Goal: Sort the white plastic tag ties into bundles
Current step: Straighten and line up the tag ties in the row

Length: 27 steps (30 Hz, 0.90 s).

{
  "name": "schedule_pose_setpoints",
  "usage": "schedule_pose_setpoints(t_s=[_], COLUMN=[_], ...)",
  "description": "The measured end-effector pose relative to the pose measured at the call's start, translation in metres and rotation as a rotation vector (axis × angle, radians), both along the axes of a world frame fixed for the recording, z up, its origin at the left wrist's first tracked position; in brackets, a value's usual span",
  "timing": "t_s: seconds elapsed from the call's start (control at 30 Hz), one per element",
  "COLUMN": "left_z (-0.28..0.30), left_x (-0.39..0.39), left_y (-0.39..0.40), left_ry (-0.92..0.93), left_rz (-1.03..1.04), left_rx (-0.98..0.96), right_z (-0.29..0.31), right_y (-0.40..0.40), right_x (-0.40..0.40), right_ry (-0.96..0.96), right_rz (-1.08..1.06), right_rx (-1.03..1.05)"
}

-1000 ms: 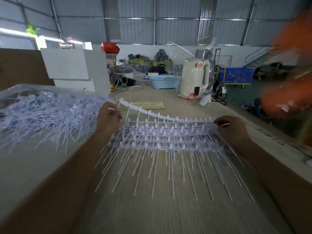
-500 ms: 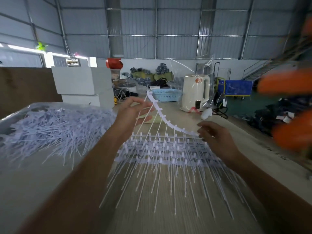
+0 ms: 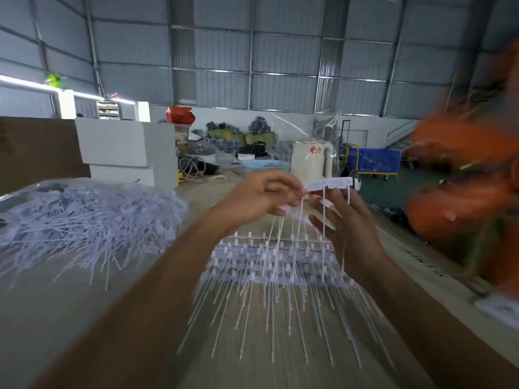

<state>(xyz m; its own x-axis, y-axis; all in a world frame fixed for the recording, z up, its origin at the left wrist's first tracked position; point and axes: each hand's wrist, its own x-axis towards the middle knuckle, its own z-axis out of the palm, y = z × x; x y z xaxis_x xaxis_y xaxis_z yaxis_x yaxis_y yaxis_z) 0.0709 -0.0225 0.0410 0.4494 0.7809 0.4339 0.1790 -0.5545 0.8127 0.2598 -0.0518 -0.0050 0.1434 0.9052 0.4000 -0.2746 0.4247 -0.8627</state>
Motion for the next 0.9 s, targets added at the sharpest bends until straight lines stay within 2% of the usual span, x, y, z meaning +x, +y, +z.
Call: schedule_pose_setpoints(t_s=[0.07,0.13,0.23,0.3,0.4,0.5,0.67,0.73,0.9], left_z=[-0.004,-0.014,-0.027,-0.027,-0.015,-0.002,0.011,0.017,0.025], left_x=[-0.009,-0.015,-0.012,-0.008,-0.008,-0.016,-0.034,-0.035,-0.026], left_y=[0.010,0.018,0.024,0.027,0.028,0.022,0.012,0.008,-0.002], left_ry=[-0.093,-0.017,0.037,-0.001,-0.014,-0.020,0.299,0.385,0.447], left_rz=[0.102,0.153,0.083,0.120,0.275,0.476,0.764,0.751,0.674], left_rx=[-0.038,-0.010,0.007,0.112,0.388,0.599,0.821,0.895,0.899], right_z=[0.006,0.010,0.011,0.012,0.013,0.015,0.009,0.004,-0.009], right_y=[-0.003,-0.007,-0.014,-0.017,-0.019,-0.014,0.002,0.008,0.020], right_x=[-0.001,-0.005,-0.012,-0.014,-0.011,-0.005,0.013,0.019,0.024], right_ry=[0.069,0.104,0.107,0.064,0.022,0.067,0.117,0.120,0.056], right_rz=[0.095,0.203,0.407,0.501,0.563,0.534,0.357,0.305,0.201], right_rx=[0.036,0.095,0.135,0.142,0.167,0.174,0.151,0.113,-0.013])
